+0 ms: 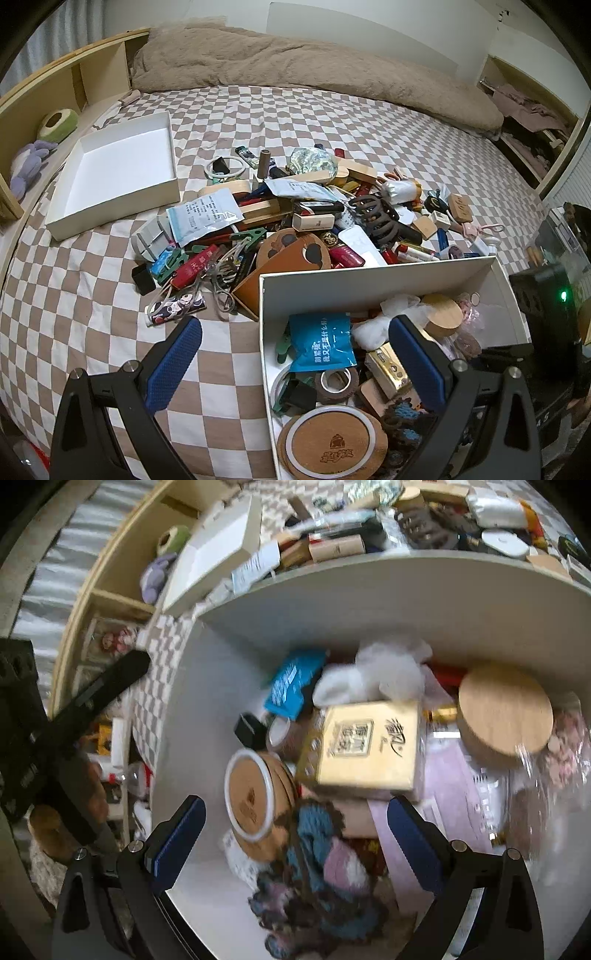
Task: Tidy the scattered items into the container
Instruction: 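Withdraw both open tools from the box toward the scattered pile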
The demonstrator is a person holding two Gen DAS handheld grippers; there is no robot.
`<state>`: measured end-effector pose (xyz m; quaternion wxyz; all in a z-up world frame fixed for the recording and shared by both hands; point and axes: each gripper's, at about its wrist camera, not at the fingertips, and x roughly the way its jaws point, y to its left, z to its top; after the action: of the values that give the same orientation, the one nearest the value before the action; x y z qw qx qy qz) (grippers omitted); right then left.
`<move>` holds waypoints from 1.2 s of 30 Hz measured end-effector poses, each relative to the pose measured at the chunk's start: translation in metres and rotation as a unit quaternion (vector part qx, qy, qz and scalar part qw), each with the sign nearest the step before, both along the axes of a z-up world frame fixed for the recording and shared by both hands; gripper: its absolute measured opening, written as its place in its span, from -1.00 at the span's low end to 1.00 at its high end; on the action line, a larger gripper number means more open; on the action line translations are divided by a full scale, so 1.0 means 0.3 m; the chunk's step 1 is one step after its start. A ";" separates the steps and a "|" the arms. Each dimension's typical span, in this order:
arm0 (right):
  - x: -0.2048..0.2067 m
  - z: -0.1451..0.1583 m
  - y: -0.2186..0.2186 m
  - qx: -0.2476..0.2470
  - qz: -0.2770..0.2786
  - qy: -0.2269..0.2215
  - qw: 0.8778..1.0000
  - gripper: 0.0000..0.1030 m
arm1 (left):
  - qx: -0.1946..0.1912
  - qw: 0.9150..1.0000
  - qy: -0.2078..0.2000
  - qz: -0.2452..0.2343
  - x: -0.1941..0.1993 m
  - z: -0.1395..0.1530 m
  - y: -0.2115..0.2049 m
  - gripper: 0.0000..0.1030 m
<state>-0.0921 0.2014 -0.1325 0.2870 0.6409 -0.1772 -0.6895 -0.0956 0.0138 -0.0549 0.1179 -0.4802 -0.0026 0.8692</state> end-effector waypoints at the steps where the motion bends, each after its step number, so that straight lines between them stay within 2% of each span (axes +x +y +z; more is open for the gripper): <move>1: -0.006 0.007 0.004 0.000 -0.008 0.012 1.000 0.91 | 0.000 1.000 0.000 0.000 -0.001 -0.001 0.002 0.98; 8: -0.017 0.051 0.027 -0.013 -0.014 0.031 0.999 0.91 | 0.000 1.000 0.000 0.001 -0.001 -0.002 0.001 0.98; 12: 0.002 0.126 0.042 0.001 -0.020 0.100 0.995 0.91 | 0.003 1.000 0.003 0.006 -0.001 -0.001 -0.003 0.98; 14: 0.024 0.174 0.057 0.019 -0.028 0.159 0.987 0.99 | 0.002 1.000 0.004 0.008 0.000 0.001 -0.005 0.98; 17: 0.046 0.218 0.066 0.056 -0.024 0.216 0.975 1.00 | 0.003 1.000 0.006 0.008 0.002 0.003 -0.007 0.98; 25: 0.060 0.221 0.112 0.117 -0.039 0.246 0.961 1.00 | 0.012 1.000 0.006 -0.009 0.003 0.009 0.017 1.00; 36: 0.069 0.256 0.161 0.133 -0.065 0.267 0.952 1.00 | 0.001 1.000 0.015 -0.020 0.000 0.020 0.080 1.00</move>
<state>-0.0715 0.2498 -0.0556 0.1909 0.4526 -0.0423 -0.8700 -0.0957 0.0378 -0.0488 0.1360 -0.4667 0.0080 0.8738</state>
